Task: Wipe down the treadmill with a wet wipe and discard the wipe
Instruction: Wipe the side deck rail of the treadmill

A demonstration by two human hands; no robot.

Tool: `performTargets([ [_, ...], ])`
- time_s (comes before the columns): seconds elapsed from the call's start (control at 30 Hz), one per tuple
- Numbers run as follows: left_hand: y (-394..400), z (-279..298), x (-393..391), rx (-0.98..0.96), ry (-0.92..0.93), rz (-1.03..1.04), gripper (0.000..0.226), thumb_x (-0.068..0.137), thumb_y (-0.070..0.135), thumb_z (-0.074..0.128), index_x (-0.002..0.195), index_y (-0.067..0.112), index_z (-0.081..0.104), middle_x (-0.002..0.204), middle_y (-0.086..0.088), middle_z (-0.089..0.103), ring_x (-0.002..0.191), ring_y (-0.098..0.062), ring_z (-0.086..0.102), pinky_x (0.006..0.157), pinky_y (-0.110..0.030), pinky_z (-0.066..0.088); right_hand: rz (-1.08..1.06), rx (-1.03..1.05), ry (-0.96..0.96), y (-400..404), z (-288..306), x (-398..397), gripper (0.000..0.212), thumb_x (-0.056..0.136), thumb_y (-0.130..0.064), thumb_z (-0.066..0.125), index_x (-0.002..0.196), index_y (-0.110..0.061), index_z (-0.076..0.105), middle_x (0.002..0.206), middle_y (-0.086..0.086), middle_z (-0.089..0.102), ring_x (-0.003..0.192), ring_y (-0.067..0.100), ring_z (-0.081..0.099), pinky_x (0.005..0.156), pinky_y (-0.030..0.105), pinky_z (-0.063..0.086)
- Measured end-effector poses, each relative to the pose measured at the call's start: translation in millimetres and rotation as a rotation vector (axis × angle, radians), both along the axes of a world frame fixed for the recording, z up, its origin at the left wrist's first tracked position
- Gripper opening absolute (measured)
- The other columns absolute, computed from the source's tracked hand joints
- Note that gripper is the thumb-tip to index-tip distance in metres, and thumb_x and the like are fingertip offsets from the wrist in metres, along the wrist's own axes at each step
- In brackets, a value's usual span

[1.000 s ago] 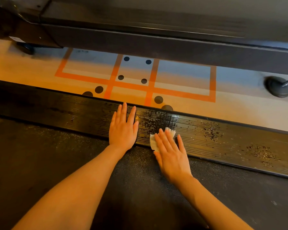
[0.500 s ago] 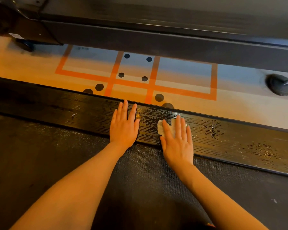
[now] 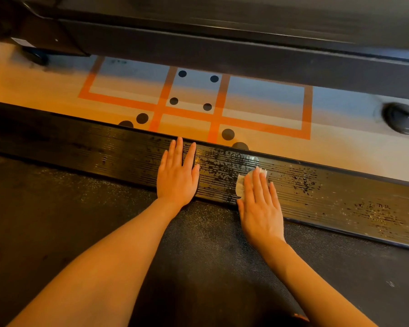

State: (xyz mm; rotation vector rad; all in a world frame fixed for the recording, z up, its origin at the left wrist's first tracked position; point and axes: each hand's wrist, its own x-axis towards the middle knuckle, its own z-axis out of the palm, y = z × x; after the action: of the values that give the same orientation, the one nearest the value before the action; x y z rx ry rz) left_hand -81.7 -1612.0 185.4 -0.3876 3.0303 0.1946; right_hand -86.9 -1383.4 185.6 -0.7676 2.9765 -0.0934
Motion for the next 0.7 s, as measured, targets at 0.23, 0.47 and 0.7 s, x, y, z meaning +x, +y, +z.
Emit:
performTargets([
  [0.23, 0, -2, 0, -0.010, 0.022, 0.001, 0.061, 0.100, 0.043, 0.021, 0.156, 0.017, 0.019, 0.162, -0.019, 0.011, 0.150, -0.033, 0.009, 0.120, -0.047, 0.015, 0.171, -0.025, 0.032, -27, -3, 7, 0.062, 0.099, -0.034, 0.028, 0.151, 0.000, 0.026, 0.157, 0.021, 0.025, 0.145, 0.033, 0.024, 0.115, 0.047, 0.025],
  [0.47, 0, -1, 0, -0.027, 0.015, -0.001, 0.062, 0.099, 0.043, 0.020, 0.155, 0.016, 0.018, 0.162, -0.019, 0.010, 0.150, -0.033, 0.008, 0.120, -0.046, 0.013, 0.170, 0.052, -0.004, -40, -9, 12, 0.064, 0.101, -0.038, 0.018, 0.155, -0.004, 0.011, 0.162, 0.019, 0.011, 0.151, 0.033, 0.010, 0.123, 0.045, 0.010],
  [0.7, 0, -2, -1, -0.020, 0.017, -0.001, 0.063, 0.099, 0.045, 0.017, 0.155, 0.016, 0.019, 0.162, -0.018, 0.009, 0.150, -0.033, 0.008, 0.121, -0.047, 0.014, 0.164, 0.052, -0.080, 21, 2, -3, 0.064, 0.104, -0.046, 0.017, 0.155, -0.009, 0.023, 0.162, 0.011, 0.018, 0.150, 0.028, 0.016, 0.118, 0.046, 0.012],
])
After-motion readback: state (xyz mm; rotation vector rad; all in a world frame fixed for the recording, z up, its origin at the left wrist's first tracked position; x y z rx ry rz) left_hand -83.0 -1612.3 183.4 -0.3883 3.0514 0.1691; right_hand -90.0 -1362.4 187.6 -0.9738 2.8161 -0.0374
